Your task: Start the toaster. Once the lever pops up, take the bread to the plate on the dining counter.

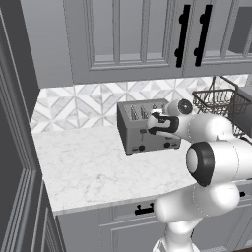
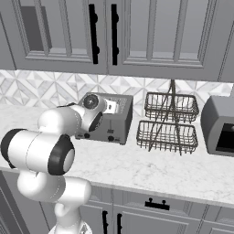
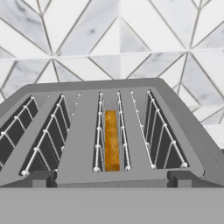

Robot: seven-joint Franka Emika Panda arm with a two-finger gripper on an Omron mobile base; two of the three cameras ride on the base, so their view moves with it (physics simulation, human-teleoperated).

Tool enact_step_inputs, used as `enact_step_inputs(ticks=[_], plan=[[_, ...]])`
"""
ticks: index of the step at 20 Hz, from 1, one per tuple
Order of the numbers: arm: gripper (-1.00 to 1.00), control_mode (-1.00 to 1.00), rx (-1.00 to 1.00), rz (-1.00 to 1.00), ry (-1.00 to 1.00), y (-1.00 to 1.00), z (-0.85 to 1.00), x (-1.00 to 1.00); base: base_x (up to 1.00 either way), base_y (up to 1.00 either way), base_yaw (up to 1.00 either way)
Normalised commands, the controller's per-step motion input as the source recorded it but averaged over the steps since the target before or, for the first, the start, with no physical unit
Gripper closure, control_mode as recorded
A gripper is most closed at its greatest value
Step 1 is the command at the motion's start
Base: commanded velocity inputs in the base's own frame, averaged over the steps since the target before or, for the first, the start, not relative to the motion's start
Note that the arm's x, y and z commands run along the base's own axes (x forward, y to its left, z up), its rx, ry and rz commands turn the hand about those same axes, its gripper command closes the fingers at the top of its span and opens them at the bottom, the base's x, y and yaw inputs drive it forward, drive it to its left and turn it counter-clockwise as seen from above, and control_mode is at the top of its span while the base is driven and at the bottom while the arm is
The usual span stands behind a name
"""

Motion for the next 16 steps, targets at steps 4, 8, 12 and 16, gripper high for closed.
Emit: enact_step_inputs(ticks=[4, 8, 12, 16], plan=[[-1.0, -1.0, 0.0, 0.0, 0.0, 0.0, 0.0, 0.0, 0.0, 0.0, 0.0], [-1.0, -1.0, 0.0, 0.0, 0.0, 0.0, 0.0, 0.0, 0.0, 0.0, 0.0], [-1.0, -1.0, 0.0, 0.0, 0.0, 0.0, 0.0, 0.0, 0.0, 0.0, 0.0], [-1.0, -1.0, 0.0, 0.0, 0.0, 0.0, 0.0, 0.0, 0.0, 0.0, 0.0]])
